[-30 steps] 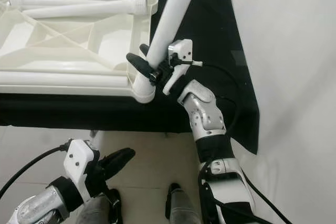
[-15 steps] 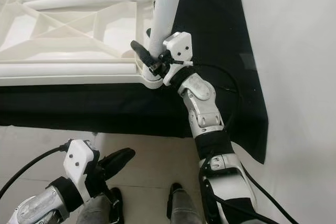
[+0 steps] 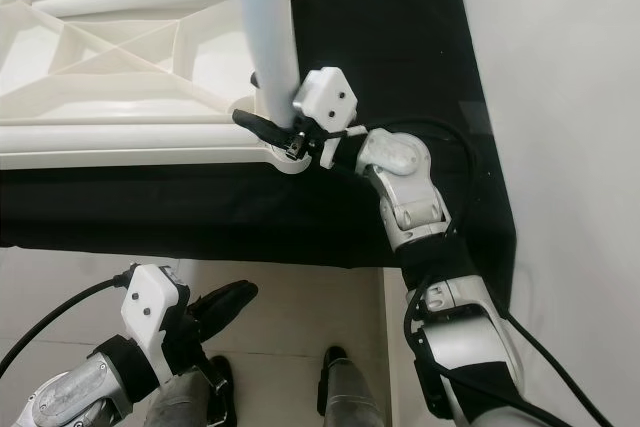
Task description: Building children table
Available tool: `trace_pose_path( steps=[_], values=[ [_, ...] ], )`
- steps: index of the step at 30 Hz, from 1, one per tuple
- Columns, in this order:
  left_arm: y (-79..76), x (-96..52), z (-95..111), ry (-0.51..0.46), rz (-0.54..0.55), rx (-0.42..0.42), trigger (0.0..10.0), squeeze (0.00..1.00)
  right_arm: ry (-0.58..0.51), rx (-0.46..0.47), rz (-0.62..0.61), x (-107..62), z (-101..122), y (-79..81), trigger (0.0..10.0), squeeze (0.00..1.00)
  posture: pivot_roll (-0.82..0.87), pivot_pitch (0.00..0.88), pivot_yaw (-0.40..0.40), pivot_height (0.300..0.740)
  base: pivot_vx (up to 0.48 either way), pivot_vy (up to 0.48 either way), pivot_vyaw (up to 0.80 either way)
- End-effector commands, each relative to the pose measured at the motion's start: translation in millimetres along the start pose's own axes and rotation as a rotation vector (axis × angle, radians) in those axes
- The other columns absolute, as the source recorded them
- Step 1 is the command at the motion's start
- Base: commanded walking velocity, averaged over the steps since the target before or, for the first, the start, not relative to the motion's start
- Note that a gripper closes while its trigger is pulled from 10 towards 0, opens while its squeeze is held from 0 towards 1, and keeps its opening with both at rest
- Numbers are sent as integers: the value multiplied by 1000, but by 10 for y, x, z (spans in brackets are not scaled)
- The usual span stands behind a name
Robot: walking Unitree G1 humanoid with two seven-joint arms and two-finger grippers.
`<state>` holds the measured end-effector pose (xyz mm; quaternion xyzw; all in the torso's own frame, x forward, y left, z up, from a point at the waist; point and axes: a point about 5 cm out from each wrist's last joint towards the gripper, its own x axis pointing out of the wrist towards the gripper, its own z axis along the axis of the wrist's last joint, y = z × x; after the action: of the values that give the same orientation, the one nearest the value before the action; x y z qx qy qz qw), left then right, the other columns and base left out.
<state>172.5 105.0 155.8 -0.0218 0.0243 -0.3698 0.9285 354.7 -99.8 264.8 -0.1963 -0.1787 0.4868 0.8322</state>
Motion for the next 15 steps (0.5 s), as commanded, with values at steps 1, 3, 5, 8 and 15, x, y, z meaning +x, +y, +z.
trace_pose_path(
  steps=[1, 3, 5, 8, 15],
  values=[
    [-50, -11, -17, 6, -12, -21, 10000, 0, 113, 110, 62, -16, -261, 137, 10000, 0, 102, 353, -28, 740, 0, 0, 0],
    [-51, -10, -17, 5, -12, -21, 10000, 0, 119, 150, 51, 8, -249, 110, 10000, 0, 102, 353, -28, 740, 0, 0, 0],
    [-52, -8, -17, 5, -11, -21, 10000, 0, 132, 217, 35, 42, -242, 70, 10000, 0, 102, 354, -30, 740, 0, 0, 0],
    [-53, -7, -16, 4, -11, -21, 10000, 0, 138, 255, 17, 61, -239, 39, 10000, 0, 102, 355, -31, 740, 0, 0, 0],
    [-60, -8, -12, 1, -10, -24, 10000, 0, 206, 447, -158, 77, -380, -90, 10000, 0, 101, 358, -34, 740, 0, 0, 0]
  ],
)
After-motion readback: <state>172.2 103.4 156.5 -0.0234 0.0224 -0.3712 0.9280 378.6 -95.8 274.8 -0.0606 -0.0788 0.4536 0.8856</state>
